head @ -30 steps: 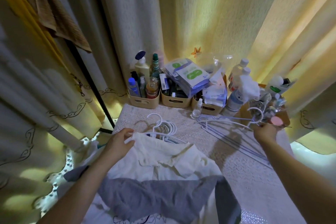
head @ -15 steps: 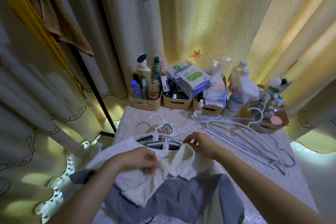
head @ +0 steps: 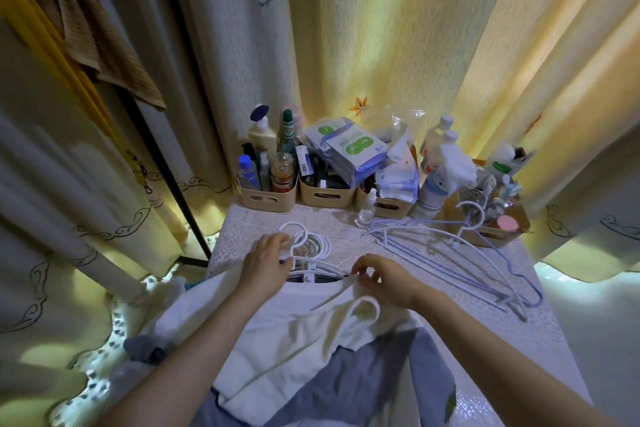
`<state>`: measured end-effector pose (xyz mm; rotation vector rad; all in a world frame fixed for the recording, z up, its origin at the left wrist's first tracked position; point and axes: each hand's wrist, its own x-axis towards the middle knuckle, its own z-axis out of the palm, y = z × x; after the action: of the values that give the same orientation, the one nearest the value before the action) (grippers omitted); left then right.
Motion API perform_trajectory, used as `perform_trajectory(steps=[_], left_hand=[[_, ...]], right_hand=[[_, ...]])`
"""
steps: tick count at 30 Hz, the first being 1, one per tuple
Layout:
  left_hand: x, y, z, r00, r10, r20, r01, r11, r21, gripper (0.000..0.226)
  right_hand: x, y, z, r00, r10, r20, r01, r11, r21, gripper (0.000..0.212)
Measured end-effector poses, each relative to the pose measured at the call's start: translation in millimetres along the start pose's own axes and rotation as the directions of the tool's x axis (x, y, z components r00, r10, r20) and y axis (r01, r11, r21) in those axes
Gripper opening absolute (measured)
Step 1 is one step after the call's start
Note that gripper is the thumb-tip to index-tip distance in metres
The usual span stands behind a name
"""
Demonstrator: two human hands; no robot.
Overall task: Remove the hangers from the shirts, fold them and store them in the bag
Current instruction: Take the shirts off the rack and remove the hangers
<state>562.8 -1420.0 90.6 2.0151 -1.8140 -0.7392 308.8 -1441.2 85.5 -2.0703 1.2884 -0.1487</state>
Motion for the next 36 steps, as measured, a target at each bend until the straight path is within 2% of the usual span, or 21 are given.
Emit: perform_trajectory(steps=[2,4,5,7,8,11,15,18,21,23,24,26,28,29,30,32,33,34,36], left_hand=[[8.6,-11.4,-2.9,0.989,-0.106,0.101,0.089,0.983,0.161,0.052],[9.7,-19.4,-2.2,0.968,-0.153,0.200,0.127,0.983,0.135,0.050],[7.9,-20.5,-2.6,0.971,-0.136,0.195,0.123,0.989,0.079,0.046],[4.8,-17.7,-5.4,0.993,-0.076,0.092,0.080,0.996,-0.030,0.044],[3.3,-13.2,-7.9,0.998,-0.057,0.026,0.058,0.997,-0.059,0.050],[3.2,1.7,-13.9,0.994,-0.011,-0.106,0.010,1.000,-0.006,0.056],[9.2,-4.8,-26.1,0.990,0.010,-0.142,0.003,0.996,0.088,0.042],[11.1,-29.1,-41.0,0.990,-0.099,-0.100,0.111,0.986,0.125,0.042],[8.4,-43.2,-51.5,0.979,-0.187,-0.083,0.184,0.982,-0.037,0.041],[7.1,-41.0,-56.1,0.974,-0.185,-0.134,0.170,0.979,-0.116,0.040],[5.3,-37.3,-56.3,0.973,-0.176,-0.148,0.155,0.977,-0.145,0.039],[0.6,-25.0,-53.5,0.980,-0.147,-0.138,0.121,0.977,-0.178,0.038],[-2.3,-7.4,-45.8,0.989,-0.092,-0.114,0.076,0.988,-0.136,0.038],[-3.5,3.7,-40.6,0.992,-0.057,-0.109,0.047,0.994,-0.097,0.039],[-3.1,15.1,-35.3,0.994,-0.022,-0.111,0.014,0.998,-0.068,0.041],[-1.6,40.0,-23.6,0.995,0.035,-0.095,-0.041,0.998,-0.057,0.044],[-1.0,52.1,-19.0,0.996,0.056,-0.067,-0.060,0.996,-0.069,0.044],[0.5,60.7,-14.5,0.997,0.074,-0.032,-0.077,0.993,-0.091,0.043],[4.7,65.3,-10.6,0.992,0.116,0.042,-0.107,0.978,-0.180,0.037]], right_hand=[[-4.0,-5.2,-2.5,0.999,-0.040,0.005,0.041,0.998,-0.037,0.019],[-9.2,-9.1,-7.4,0.997,-0.079,0.020,0.080,0.996,-0.026,0.017],[-12.5,-11.5,-10.3,0.995,-0.100,0.028,0.101,0.995,-0.010,0.017],[-19.8,-18.3,-16.6,0.988,-0.155,0.027,0.155,0.988,0.007,0.016],[-22.7,-21.9,-19.9,0.982,-0.187,0.024,0.187,0.982,0.006,0.014],[-28.0,-29.1,-28.2,0.965,-0.260,0.041,0.263,0.962,-0.076,0.010],[-32.3,-21.3,-35.8,0.969,-0.230,0.090,0.246,0.932,-0.267,0.014],[-38.1,-9.4,-34.0,0.971,-0.212,0.110,0.237,0.915,-0.327,0.014],[-43.3,0.7,-26.8,0.980,-0.130,0.151,0.160,0.965,-0.207,0.017],[-44.8,2.6,-24.5,0.981,-0.051,0.186,0.062,0.997,-0.055,0.016],[-44.1,1.7,-25.5,0.989,-0.015,0.149,0.011,1.000,0.028,0.018],[-37.8,-2.8,-33.1,0.991,0.079,-0.109,-0.059,0.982,0.178,0.024],[-28.7,-15.0,-43.8,0.900,0.158,-0.406,-0.058,0.967,0.247,0.018],[-24.0,-25.3,-48.1,0.879,0.125,-0.460,-0.020,0.974,0.227,0.014],[-17.8,-39.1,-50.2,0.901,0.052,-0.431,0.028,0.984,0.177,0.014],[-5.2,-66.8,-43.4,0.972,-0.083,-0.221,0.107,0.989,0.102,0.023],[0.2,-76.6,-37.3,0.984,-0.108,-0.143,0.122,0.988,0.091,0.026],[4.1,-82.3,-32.6,0.986,-0.112,-0.123,0.123,0.988,0.090,0.027],[6.1,-78.2,-34.5,0.979,-0.086,-0.185,0.108,0.988,0.108,0.022]])
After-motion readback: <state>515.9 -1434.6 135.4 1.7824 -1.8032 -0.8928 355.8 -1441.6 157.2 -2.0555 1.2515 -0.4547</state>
